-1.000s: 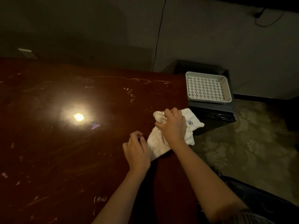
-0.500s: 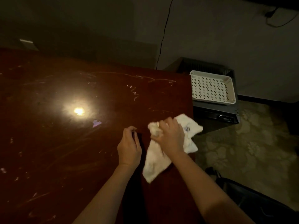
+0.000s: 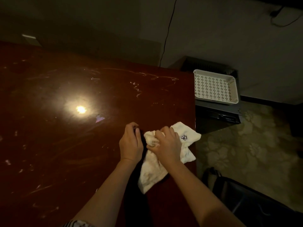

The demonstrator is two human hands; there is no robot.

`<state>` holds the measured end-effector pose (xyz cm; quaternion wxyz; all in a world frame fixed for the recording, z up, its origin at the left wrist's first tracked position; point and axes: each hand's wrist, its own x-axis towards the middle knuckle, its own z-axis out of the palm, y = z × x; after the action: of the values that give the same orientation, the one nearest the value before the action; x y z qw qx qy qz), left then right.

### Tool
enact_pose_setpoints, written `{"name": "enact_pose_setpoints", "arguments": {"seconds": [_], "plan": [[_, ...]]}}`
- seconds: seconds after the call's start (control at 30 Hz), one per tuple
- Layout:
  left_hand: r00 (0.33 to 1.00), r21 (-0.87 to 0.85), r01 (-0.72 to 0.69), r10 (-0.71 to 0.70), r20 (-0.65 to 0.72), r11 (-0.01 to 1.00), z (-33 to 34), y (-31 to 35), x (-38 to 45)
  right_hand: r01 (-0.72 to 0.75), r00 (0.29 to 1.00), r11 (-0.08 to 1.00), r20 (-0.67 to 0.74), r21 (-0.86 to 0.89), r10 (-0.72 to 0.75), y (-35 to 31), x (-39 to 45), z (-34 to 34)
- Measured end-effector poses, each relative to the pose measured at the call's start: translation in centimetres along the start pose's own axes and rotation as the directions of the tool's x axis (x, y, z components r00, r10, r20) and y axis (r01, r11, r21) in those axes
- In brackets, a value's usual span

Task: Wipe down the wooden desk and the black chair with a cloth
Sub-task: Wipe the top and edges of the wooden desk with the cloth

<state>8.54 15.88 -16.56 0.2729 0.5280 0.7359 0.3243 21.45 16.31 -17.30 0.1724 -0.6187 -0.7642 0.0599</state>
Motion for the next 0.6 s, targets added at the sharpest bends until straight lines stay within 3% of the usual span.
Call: {"name": "enact_pose_setpoints", "arguments": {"seconds": [0.27, 0.37, 0.5, 0.6], "plan": [[0.998, 0.118, -0.047, 0.044, 0.034, 0.992, 0.5, -0.2, 0.3, -0.077, 0.997, 0.997, -0.032, 0.003, 0.077, 0.1, 10.0, 1.0], [0.997, 0.115, -0.073, 0.070, 0.027, 0.991, 0.5, -0.3, 0.1, -0.127, 0.992, 0.991, 0.020, 0.027, 0.127, -0.1, 8.2, 0.8], [0.998, 0.130, -0.059, 0.056, 0.027, 0.990, 0.6, -0.2, 0.2, -0.027, 0.999, 1.000, -0.036, 0.000, 0.027, 0.4, 1.7, 0.5], [0.999, 0.150, -0.047, 0.044, 0.020, 0.988, 0.6, -0.1, 0.2, -0.010, 0.997, 1.000, -0.073, 0.006, 0.010, 0.9, 1.3, 0.6]]}}
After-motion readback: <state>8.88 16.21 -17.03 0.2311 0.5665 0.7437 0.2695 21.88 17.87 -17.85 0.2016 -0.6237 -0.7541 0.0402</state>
